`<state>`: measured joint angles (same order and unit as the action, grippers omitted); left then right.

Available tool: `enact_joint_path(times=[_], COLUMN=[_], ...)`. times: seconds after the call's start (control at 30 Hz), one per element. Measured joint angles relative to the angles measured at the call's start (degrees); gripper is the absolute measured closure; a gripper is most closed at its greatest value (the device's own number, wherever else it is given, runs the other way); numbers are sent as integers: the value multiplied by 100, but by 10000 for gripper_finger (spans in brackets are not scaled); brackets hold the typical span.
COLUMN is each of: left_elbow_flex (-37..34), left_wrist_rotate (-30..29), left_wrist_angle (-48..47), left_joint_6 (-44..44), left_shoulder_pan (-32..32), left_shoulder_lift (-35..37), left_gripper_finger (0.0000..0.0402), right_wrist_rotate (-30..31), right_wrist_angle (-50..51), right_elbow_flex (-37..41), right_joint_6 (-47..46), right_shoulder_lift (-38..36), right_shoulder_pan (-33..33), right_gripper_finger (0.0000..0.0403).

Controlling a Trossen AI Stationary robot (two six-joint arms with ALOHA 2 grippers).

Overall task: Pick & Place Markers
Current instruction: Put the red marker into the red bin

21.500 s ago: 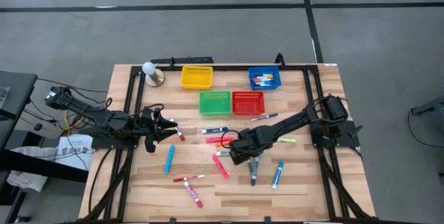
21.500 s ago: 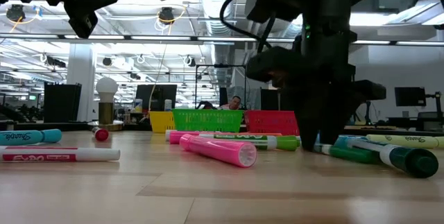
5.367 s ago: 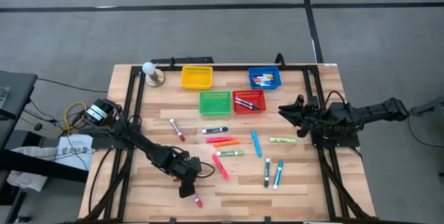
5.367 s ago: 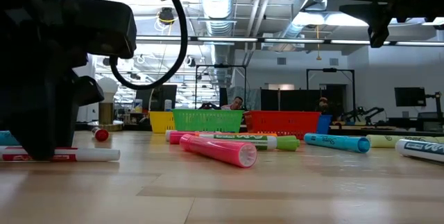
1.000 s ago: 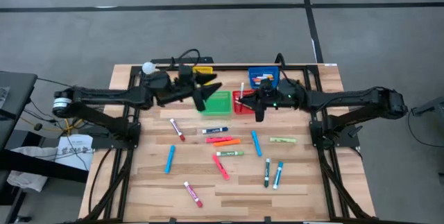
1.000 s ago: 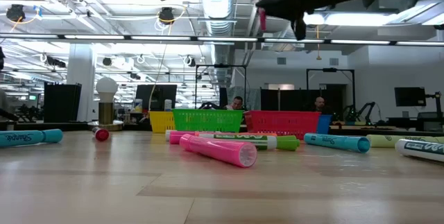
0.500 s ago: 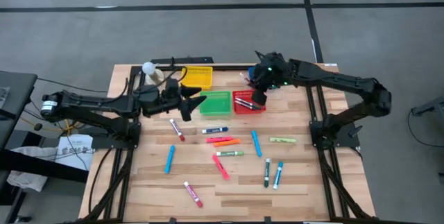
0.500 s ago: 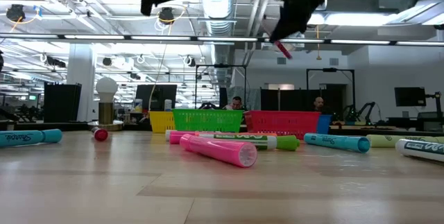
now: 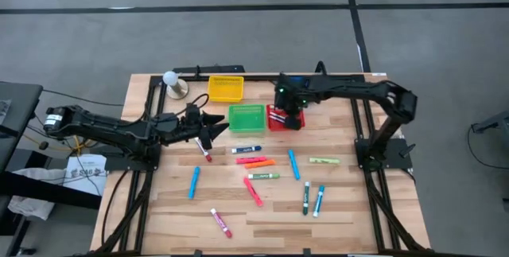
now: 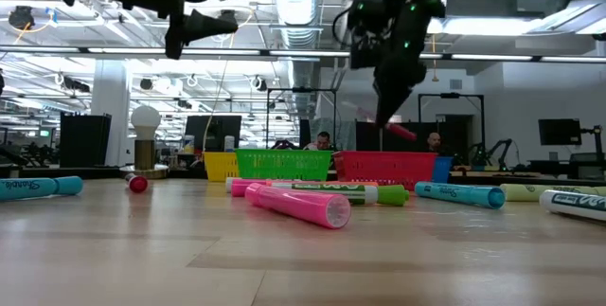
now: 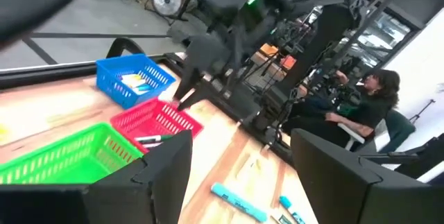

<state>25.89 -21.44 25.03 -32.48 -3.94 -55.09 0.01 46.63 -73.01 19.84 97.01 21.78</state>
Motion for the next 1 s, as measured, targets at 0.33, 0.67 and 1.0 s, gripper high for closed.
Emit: enact_joint_path(times=[0.33, 0.67, 1.0], left_elbow_flex=[-24, -24, -26], left_wrist_rotate=[-87, -148, -149], left_wrist_angle=[36, 38, 40], left_joint_6=[63, 69, 69], left_shoulder_pan=[15, 17, 17], left_shoulder_lift=[0, 0, 0], left_gripper_finger=[158, 160, 160], right_wrist_rotate=[0, 9, 1], right_wrist_angle=[-41, -28, -10], right_elbow_flex=[-5, -87, -87], right_joint_6=[210, 341, 558], right_shoulder_lift=[780, 1131, 1131], right_shoulder_pan=[0, 1, 0], right_gripper_finger=[366, 351, 338])
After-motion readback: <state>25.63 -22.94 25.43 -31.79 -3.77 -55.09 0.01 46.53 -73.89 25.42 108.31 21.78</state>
